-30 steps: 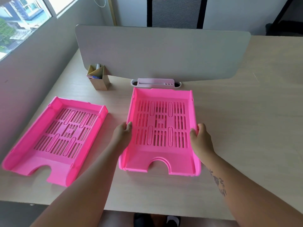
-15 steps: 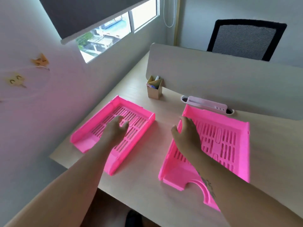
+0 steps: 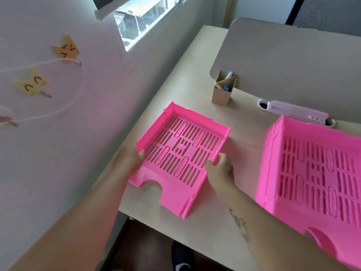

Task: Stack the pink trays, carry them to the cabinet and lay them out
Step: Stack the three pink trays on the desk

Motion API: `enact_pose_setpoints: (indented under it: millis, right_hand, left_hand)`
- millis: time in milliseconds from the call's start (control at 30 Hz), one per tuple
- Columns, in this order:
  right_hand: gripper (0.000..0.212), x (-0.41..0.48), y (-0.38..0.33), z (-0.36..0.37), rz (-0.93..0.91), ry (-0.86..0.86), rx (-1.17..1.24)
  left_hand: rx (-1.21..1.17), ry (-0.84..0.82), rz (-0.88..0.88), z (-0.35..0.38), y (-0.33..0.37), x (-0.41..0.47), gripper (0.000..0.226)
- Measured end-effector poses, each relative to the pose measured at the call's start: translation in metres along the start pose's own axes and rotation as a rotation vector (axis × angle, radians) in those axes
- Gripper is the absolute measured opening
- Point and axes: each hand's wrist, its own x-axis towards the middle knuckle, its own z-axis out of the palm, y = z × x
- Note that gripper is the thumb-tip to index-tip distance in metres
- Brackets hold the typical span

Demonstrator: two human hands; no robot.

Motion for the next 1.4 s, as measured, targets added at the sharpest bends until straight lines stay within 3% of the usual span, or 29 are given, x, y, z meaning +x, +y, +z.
enact_pose_setpoints:
  millis: [167, 433, 600, 1000, 1400]
  right_hand:
    - [0.003, -0.002, -0.003, 0.013, 0.172, 0.041, 0.070]
    - [0.012, 0.002, -0.056, -0.037, 0.021, 0.161, 0.235]
    - [0.019, 0.009, -0.054, -0.106, 0.003, 0.226, 0.273]
    - [0.013, 0.017, 0.084, -0.324, -0.032, 0.356, 0.228]
    - [0.009, 0.021, 0.151, -0.355, -0.020, 0.242, 0.227]
  left_hand:
    - [0.012, 0.009, -0.061, -0.004, -0.011, 0.002, 0.019]
    - [0.004, 0.037, 0.162, -0.075, 0.035, 0.002, 0.008]
    - [-0.127, -0.097, 0.228, -0.090, 0.102, -0.017, 0.013]
    - [-0.199, -0.200, 0.368, 0.036, 0.275, -0.165, 0.020]
    - [-0.211, -0.117, 0.305, 0.102, 0.287, -0.220, 0.023]
